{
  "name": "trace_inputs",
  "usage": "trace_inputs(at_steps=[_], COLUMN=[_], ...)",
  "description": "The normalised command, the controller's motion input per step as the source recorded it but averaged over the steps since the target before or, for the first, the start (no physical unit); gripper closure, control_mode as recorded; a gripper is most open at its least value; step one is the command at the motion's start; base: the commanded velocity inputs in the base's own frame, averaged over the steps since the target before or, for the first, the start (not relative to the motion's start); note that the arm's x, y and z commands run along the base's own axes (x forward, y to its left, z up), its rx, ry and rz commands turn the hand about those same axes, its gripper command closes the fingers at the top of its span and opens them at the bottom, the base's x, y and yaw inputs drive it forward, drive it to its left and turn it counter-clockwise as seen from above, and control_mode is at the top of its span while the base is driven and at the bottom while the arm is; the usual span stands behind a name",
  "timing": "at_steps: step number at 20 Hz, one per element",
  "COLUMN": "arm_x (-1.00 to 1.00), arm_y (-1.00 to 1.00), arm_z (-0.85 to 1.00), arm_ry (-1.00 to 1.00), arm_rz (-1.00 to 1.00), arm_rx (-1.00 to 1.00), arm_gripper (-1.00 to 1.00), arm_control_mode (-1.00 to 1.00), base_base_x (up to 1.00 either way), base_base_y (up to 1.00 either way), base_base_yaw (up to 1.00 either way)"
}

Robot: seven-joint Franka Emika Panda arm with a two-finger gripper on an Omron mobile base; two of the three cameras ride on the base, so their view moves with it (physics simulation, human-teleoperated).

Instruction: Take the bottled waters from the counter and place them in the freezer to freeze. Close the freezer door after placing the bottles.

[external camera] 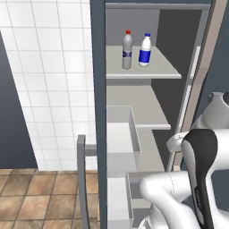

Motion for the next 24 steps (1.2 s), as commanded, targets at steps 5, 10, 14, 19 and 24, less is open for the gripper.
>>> trace_inputs(at_steps=[5,10,14,19,24], arm_x=[0.0,0.0,0.0,0.0,0.0], arm_y=[0.02,0.0,0.0,0.0,0.0], arm_z=[0.0,0.0,0.0,0.0,0.0], arm_ry=[0.0,0.0,0.0,0.0,0.0], arm_rz=[0.0,0.0,0.0,0.0,0.0], arm_rx=[0.0,0.0,0.0,0.0,0.0], arm_gripper=[-1.0,-1.0,-1.0,-1.0,-1.0], arm_control_mode=[-1.0,-1.0,-1.0,1.0,1.0], base_base_x=[0.0,0.0,0.0,-0.02,-0.24], base_base_y=[0.0,0.0,0.0,0.0,0.0], base_base_yaw=[0.0,0.0,0.0,0.0,0.0])
